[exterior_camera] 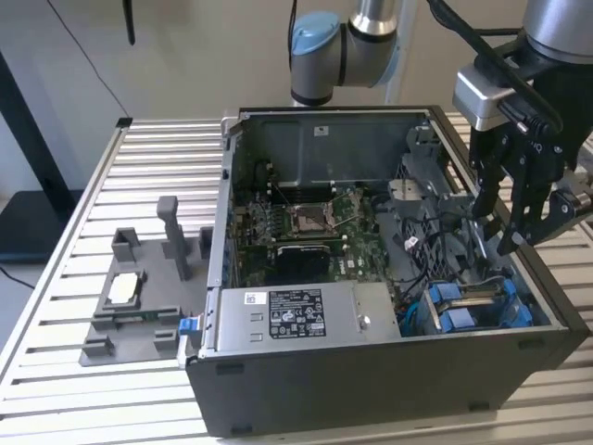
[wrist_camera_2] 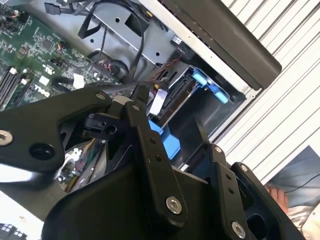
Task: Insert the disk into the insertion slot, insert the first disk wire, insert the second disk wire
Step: 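Insert the first disk wire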
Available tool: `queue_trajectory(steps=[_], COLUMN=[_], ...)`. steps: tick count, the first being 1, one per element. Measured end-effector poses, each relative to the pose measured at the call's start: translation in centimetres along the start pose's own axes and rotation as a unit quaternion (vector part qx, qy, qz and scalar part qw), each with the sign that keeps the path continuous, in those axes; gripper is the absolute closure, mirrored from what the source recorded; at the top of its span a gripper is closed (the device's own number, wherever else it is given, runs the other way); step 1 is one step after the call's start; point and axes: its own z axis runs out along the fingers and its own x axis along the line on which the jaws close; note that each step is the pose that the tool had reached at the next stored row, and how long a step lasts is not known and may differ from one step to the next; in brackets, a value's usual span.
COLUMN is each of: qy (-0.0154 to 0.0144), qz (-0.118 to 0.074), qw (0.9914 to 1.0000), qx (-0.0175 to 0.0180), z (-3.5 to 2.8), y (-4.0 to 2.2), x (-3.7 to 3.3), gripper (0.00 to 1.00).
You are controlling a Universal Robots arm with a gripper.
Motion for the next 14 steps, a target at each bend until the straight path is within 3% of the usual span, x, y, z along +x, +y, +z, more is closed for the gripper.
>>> queue_trajectory(steps=[4,11,14], qy=[-0.0011,-0.0011,-0.0008], qz=[-0.006,-0.006,-0.006], qw=[0.99998,0.99998,0.99998], qx=[0.0005,0.0006,0.0006], z=[0.11,0.12,0.13], y=[-0.3,-0.31,-0.31], x=[-0.01,-0.01,-0.01], gripper=[0.47,0.47,0.56])
